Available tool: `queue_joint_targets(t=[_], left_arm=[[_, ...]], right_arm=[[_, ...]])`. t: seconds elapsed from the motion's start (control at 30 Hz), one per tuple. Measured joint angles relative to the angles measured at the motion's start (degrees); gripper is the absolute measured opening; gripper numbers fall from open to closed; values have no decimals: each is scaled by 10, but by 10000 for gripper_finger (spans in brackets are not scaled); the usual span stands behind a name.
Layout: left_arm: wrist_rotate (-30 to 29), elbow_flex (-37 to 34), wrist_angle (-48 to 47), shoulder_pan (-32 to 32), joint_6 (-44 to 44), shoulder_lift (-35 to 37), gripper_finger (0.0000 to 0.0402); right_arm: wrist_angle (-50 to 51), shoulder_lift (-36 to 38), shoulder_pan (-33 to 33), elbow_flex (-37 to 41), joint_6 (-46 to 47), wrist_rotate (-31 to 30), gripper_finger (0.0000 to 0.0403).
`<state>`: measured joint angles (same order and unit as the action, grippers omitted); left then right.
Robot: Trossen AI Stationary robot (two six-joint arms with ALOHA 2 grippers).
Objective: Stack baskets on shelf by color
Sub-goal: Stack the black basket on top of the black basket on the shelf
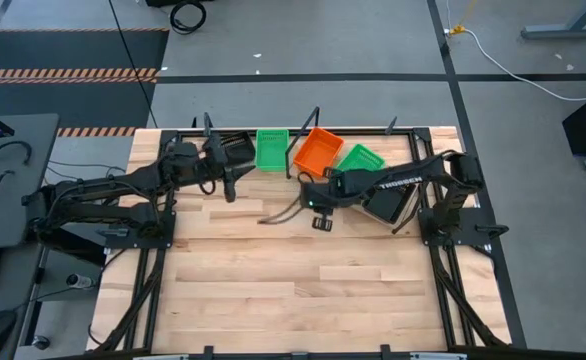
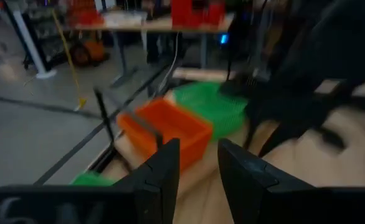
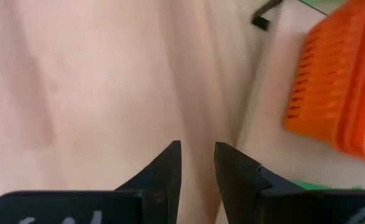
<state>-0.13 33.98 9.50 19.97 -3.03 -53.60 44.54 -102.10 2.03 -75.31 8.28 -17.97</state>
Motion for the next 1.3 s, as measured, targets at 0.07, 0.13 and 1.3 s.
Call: queue_joint_targets(t=[0.07,0.13,1.3], left_arm=[[-21,0,-37,0,-7,0,117],[-51,0,-70,1,-6,0,117],[-176,154,-430,14,93,-199,117]], right_arm=[[8,4,-18,0,5,-9,101],[7,10,-33,0,4,-34,101],[-487,555,-149,368,-199,-89,100]])
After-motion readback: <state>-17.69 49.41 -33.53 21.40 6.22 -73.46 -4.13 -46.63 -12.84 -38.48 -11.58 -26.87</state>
